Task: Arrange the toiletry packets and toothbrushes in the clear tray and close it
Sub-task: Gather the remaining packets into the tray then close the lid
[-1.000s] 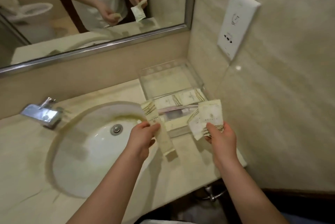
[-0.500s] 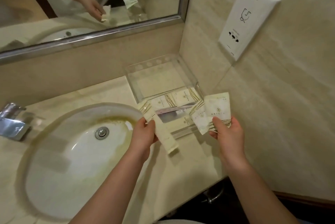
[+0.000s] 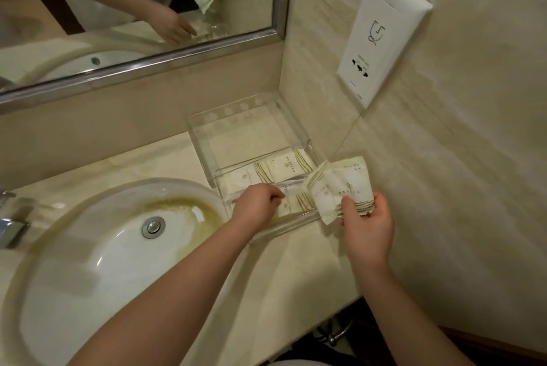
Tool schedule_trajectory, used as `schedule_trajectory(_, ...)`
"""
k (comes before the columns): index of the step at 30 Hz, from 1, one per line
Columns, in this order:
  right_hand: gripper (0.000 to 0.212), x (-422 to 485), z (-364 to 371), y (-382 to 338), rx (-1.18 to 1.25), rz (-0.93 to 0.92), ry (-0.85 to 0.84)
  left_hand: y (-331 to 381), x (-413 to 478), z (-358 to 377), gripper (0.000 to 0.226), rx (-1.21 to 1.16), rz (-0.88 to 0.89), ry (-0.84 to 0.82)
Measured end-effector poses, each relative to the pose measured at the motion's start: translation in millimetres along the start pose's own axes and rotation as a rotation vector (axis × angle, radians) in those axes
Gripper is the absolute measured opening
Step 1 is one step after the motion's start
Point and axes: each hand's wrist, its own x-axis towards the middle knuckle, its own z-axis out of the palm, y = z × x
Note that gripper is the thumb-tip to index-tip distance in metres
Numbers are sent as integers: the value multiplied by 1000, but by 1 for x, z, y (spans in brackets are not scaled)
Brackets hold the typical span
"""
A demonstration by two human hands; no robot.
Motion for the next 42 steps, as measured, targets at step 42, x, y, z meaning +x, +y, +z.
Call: schedule_trajectory(42,12,29,27,15,-131,296,-555,-43,-77,-26,23,-929,-522,162)
